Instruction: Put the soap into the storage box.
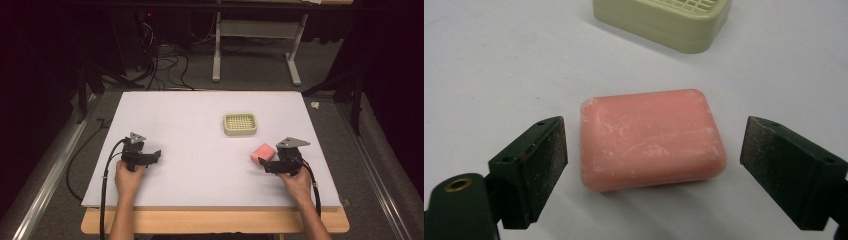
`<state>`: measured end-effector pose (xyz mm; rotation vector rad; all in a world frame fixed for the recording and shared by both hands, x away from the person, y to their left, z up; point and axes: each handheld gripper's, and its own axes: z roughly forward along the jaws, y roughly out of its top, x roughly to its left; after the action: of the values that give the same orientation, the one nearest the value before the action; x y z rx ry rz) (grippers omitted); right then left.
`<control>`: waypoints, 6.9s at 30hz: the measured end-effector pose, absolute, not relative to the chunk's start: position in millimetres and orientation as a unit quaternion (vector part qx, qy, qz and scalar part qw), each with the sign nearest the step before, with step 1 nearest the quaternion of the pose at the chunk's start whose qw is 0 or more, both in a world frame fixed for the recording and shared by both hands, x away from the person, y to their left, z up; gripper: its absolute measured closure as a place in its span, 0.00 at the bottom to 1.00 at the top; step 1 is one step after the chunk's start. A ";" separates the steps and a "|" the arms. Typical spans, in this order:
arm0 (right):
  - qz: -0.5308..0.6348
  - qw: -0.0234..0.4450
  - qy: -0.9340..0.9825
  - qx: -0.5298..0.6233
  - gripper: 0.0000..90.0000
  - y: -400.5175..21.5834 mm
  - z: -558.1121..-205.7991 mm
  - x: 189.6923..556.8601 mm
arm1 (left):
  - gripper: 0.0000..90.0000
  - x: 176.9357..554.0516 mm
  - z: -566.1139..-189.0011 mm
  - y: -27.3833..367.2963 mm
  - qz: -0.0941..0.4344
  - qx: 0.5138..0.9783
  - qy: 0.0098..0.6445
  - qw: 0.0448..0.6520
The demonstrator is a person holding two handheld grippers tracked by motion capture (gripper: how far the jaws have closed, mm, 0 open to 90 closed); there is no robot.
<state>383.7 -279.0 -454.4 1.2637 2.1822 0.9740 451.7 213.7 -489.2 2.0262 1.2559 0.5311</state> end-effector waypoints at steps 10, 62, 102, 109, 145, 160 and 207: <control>0.343 0.218 0.792 0.455 0.13 -272.6 -455.0 391.6 | 0.17 451.7 -489.2 213.7 0.204 0.779 0.483 0.343; 0.324 0.187 0.802 0.465 0.15 -267.8 -470.3 406.1 | 0.17 451.7 -489.2 213.7 0.204 0.779 0.483 0.343; 0.360 0.192 0.807 0.426 0.15 -250.0 -424.0 404.7 | 0.17 451.7 -489.2 213.7 0.204 0.779 0.483 0.343; 0.361 0.196 0.810 0.419 0.15 -244.7 -415.6 411.3 | 0.17 451.7 -489.2 213.7 0.204 0.779 0.483 0.343; 0.353 0.176 0.788 0.472 0.15 -231.3 -411.9 481.3 | 0.17 451.7 -489.2 213.8 0.204 0.779 0.483 0.343; 0.342 0.170 0.776 0.502 0.15 -217.7 -427.7 507.9 | 0.17 451.7 -489.2 213.8 0.204 0.779 0.483 0.343; 0.308 0.183 0.766 0.534 0.13 -207.3 -450.5 529.3 | 0.17 451.7 -489.2 213.7 0.204 0.779 0.483 0.343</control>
<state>529.3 -207.3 -450.5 1.5056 2.1614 0.8680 451.7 213.7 -489.2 2.0258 1.2557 0.5308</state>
